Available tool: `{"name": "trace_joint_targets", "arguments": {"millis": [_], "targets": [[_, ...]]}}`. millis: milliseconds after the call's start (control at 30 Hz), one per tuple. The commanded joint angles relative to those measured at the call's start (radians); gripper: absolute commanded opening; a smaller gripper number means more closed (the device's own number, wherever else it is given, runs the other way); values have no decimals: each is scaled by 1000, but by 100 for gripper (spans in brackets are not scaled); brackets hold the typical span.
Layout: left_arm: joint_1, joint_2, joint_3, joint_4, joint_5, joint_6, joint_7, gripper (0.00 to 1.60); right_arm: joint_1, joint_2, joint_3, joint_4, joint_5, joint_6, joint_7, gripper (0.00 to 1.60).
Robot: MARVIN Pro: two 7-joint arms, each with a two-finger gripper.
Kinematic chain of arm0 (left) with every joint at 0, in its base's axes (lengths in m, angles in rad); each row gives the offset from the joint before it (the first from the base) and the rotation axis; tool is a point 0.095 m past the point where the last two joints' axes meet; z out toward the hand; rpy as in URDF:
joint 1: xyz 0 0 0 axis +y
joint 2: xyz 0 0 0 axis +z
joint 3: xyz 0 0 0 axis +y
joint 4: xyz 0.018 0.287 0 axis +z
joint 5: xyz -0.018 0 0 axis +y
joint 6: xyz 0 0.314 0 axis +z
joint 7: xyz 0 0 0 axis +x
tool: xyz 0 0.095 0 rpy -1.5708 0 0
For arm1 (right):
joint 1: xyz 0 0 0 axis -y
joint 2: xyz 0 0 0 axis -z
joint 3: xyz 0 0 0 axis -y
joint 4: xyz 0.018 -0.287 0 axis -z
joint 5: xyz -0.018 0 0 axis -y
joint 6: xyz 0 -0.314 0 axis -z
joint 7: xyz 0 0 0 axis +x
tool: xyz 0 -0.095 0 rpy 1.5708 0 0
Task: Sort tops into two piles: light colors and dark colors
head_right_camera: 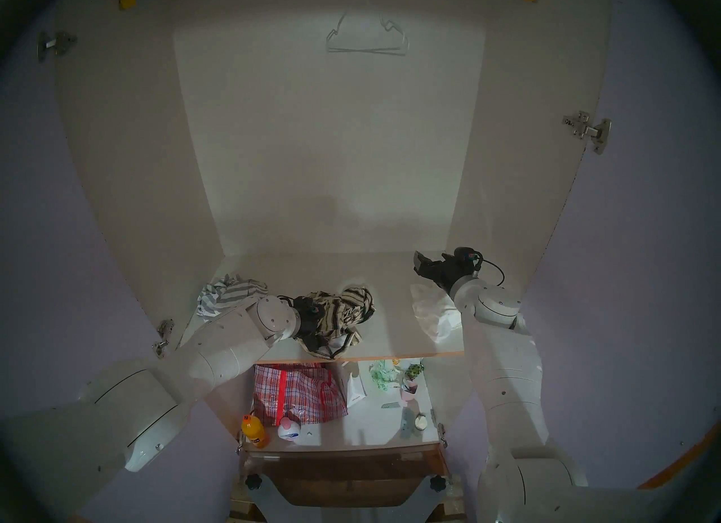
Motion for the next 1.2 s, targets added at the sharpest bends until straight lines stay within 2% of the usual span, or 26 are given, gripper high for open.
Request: {"name": "trace_joint_targets", "arguments": {"millis": [0, 100, 133, 167, 333, 367, 400, 433, 533, 567, 600, 633, 667, 733, 767, 967, 1033, 1133, 1167], "targets": [[-60, -54, -6, 58, 9, -20, 91, 160, 23, 1, 0, -27, 1, -16, 4, 160], [-74, -78, -2, 114, 7, -49, 132, 160, 23, 1, 0, -27, 1, -16, 4, 160], [-75, -86, -8, 133, 2, -65, 150, 93, 23, 1, 0, -27, 1, -16, 4, 160], [-74, -89, -11, 140, 0, -78, 162, 0, 23, 1, 0, -27, 1, -16, 4, 160], [-61, -96, -105, 122, -55, -132, 291, 0, 23, 1, 0, -26, 1, -15, 4, 160], [-56, -99, -150, 115, -72, -162, 365, 0, 23, 1, 0, -26, 1, -15, 4, 160], [-56, -99, -150, 115, -72, -162, 365, 0, 23, 1, 0, -26, 1, -15, 4, 160], [-64, -98, -187, 106, -97, -160, 392, 0, 24, 1, 0, -25, 1, -13, 4, 160], [-87, -82, -232, 91, -139, -181, 450, 0, 24, 1, 0, -24, 1, -12, 4, 160], [-93, -74, -259, 81, -161, -198, 495, 0, 24, 1, 0, -24, 1, -11, 3, 160], [-93, -74, -259, 81, -161, -198, 495, 0, 24, 1, 0, -24, 1, -11, 3, 160], [-98, -65, -275, 72, -168, -209, 531, 0, 24, 1, 0, -24, 1, -11, 3, 160], [-102, -41, -314, 51, -194, -246, 614, 0, 24, 1, 0, -23, 1, -12, 4, 160], [-105, -29, -323, 44, -197, -255, 633, 0, 25, 1, 0, -23, 1, -11, 4, 160], [-106, -14, -344, 30, -203, -270, 686, 0, 25, 1, 0, -23, 1, -11, 4, 160], [-90, 79, -414, -58, -197, -343, 869, 0, 24, 1, 0, -25, 0, -13, 4, 160], [-74, 106, -431, -94, -192, -355, 894, 0, 24, 1, 0, -26, 0, -14, 4, 160], [-10, 158, -427, -197, -191, -318, 910, 0, 23, 0, 1, -28, 0, -17, 5, 160], [-10, 158, -427, -197, -191, -318, 910, 0, 23, 0, 1, -28, 0, -17, 5, 160]]}}
